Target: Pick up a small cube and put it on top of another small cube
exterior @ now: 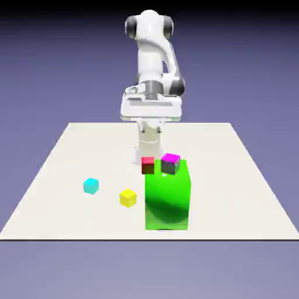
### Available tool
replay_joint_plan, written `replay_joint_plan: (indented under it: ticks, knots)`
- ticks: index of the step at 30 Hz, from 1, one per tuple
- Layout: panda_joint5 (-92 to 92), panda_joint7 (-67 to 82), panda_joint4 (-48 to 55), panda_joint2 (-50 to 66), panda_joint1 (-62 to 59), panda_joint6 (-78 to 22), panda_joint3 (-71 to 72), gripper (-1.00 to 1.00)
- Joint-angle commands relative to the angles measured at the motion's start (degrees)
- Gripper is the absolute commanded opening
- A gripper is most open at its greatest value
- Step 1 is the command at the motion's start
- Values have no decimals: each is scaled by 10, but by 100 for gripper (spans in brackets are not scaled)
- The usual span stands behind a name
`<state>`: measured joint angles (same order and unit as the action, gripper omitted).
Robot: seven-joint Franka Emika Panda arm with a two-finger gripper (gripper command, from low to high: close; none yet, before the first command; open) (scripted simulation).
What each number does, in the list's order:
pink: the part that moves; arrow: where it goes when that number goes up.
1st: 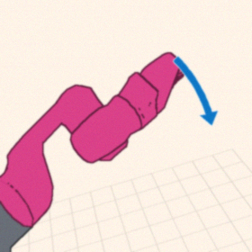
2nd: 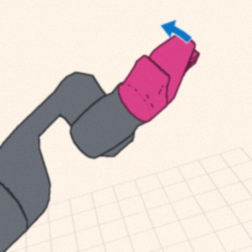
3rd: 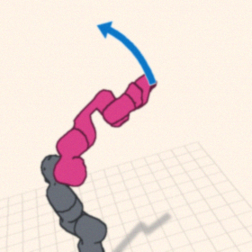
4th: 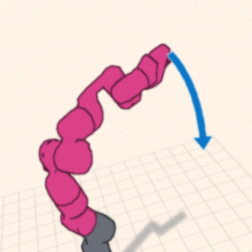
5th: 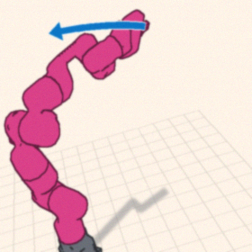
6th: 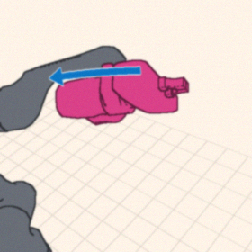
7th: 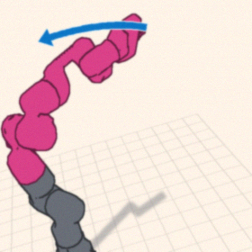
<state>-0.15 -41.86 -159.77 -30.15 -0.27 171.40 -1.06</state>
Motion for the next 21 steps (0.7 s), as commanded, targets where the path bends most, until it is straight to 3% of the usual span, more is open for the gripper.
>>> replay_joint_plan:
  ticks: [1, 21]
  knots:
    - [-1, 5, 10, 21, -8, -22, -9, 0]
    - [-26, 104, 214, 436, -167, -454, -185, 0]
